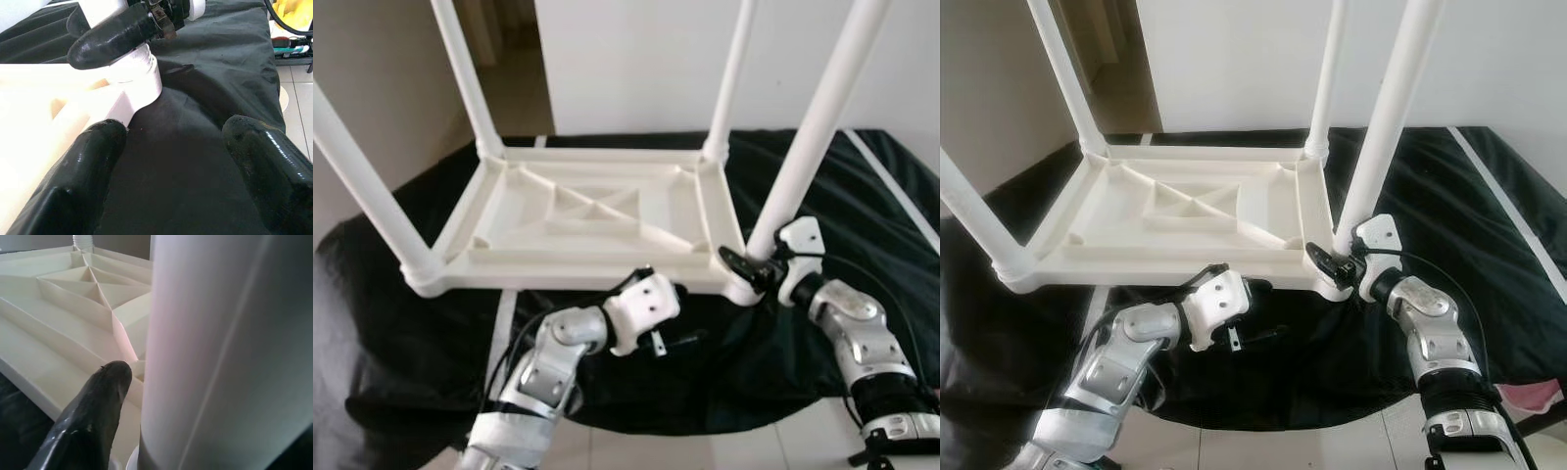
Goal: Building children table
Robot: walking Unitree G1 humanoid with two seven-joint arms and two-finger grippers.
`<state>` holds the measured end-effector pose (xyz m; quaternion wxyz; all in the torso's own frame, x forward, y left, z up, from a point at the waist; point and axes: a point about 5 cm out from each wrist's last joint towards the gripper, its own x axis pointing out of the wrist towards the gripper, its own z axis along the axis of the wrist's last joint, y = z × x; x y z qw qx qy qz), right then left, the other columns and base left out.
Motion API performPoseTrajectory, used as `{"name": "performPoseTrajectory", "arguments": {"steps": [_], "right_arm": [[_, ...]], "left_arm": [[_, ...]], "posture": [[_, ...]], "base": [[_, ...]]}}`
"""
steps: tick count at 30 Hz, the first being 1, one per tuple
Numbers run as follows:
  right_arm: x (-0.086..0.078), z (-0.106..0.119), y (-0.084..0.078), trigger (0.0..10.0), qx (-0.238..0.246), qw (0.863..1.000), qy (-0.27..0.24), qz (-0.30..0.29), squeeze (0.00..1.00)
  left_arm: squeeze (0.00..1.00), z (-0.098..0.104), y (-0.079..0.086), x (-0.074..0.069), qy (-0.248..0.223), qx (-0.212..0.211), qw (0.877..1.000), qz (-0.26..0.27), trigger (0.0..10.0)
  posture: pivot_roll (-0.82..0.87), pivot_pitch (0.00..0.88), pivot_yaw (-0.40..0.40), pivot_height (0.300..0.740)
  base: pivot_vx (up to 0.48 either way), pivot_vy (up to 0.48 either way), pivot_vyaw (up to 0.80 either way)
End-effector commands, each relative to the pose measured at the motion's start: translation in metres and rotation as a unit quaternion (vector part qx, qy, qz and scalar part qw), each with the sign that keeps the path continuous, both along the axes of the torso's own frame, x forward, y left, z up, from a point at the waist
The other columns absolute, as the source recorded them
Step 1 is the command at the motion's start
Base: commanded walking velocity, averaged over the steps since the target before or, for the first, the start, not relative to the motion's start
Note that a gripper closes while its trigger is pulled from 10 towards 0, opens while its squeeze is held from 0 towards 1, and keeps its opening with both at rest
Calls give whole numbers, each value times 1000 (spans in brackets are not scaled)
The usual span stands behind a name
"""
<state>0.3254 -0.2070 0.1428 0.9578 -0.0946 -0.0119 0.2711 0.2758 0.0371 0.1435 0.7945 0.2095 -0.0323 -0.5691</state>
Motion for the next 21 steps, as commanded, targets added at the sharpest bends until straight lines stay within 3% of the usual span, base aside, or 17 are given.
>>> {"name": "performPoseTrajectory", "arguments": {"steps": [1,5,6,7,8,13,15,21], "right_arm": [[0,-4,6,0,-3,1000,6,15,0],[-3,-10,4,0,0,1000,16,8,0],[-6,-14,3,3765,4,1000,24,-2,0],[-6,-14,3,3765,4,1000,24,-2,0],[-8,-17,3,10000,19,999,33,-17,0],[-6,-20,7,10000,35,998,39,-36,0],[-6,-25,13,10000,39,996,37,-74,0],[-9,-30,21,10000,36,993,31,-112,0]], "left_arm": [[0,1,2,3,-13,-14,999,50,10000],[0,-1,2,2,-12,-9,999,47,10000],[0,-1,2,2,-12,-5,999,45,10000],[0,-1,2,2,-12,-5,999,45,10000],[0,1,1,3,-14,-5,999,44,10000],[0,2,2,6,-21,-6,999,48,10000],[0,7,2,12,-30,-30,996,82,10000],[0,11,-2,11,-25,-55,994,89,10000]], "posture": [[-25,34,18,740],[-25,49,31,740],[-23,49,32,740],[-23,49,32,740],[-21,50,30,740],[-21,47,22,740],[-21,42,23,740],[-22,41,18,740]], "base": [[0,0,0],[0,0,0],[0,0,0],[0,0,0],[0,0,0],[0,0,0],[0,0,0],[0,0,0]]}}
